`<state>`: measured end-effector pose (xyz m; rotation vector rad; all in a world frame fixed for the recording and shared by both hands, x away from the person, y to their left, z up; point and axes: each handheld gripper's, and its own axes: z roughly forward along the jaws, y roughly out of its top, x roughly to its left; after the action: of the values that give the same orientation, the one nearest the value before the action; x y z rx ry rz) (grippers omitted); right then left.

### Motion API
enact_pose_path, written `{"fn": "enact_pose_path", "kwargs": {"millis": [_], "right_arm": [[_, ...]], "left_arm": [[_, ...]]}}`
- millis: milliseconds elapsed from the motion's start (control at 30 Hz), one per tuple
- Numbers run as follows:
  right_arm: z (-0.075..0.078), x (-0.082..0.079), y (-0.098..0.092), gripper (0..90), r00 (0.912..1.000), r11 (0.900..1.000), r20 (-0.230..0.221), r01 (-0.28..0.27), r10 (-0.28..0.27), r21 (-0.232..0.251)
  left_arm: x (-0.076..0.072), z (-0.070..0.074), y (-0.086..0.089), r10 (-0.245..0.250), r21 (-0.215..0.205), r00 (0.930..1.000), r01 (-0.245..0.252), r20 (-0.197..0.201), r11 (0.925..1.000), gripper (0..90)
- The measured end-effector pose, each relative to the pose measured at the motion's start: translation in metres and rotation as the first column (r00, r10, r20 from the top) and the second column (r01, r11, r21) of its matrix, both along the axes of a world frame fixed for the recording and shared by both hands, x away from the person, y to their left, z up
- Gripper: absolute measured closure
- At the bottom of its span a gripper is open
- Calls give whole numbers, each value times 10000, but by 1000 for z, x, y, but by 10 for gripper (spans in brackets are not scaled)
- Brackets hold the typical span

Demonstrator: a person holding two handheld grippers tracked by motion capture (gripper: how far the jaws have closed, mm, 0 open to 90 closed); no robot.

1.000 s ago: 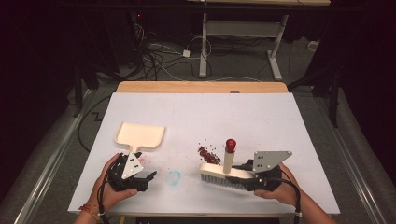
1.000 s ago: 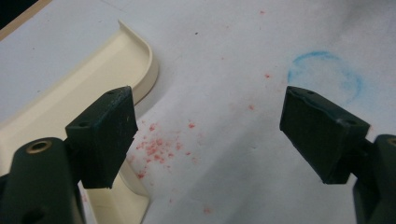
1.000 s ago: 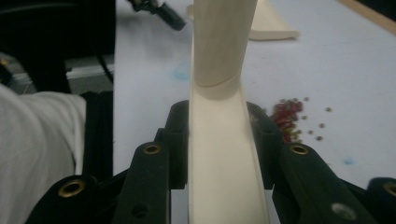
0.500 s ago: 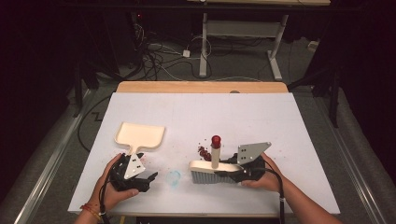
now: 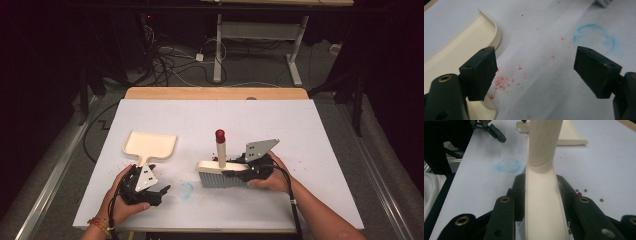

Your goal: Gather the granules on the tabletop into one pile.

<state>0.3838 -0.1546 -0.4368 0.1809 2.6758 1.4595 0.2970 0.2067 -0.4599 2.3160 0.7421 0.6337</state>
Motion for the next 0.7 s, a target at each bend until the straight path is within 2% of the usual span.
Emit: {"fn": "enact_pose_path", "kwargs": {"millis": [367, 500, 700], "right_arm": [[4, 6, 2, 670, 9995, 9995, 180, 257, -260, 156], [12, 5, -3, 671, 9992, 9983, 223, 309, -320, 493], [31, 5, -14, 670, 9962, 9929, 575, 594, -655, 1033]], "left_arm": [[0, 1, 2, -1, -21, 10000, 1, 26, 10000, 178], [-1, 2, 3, 16, -37, 10000, -16, 64, 10000, 178], [0, 3, 4, 75, -36, 9999, -75, 89, 10000, 178]]}}
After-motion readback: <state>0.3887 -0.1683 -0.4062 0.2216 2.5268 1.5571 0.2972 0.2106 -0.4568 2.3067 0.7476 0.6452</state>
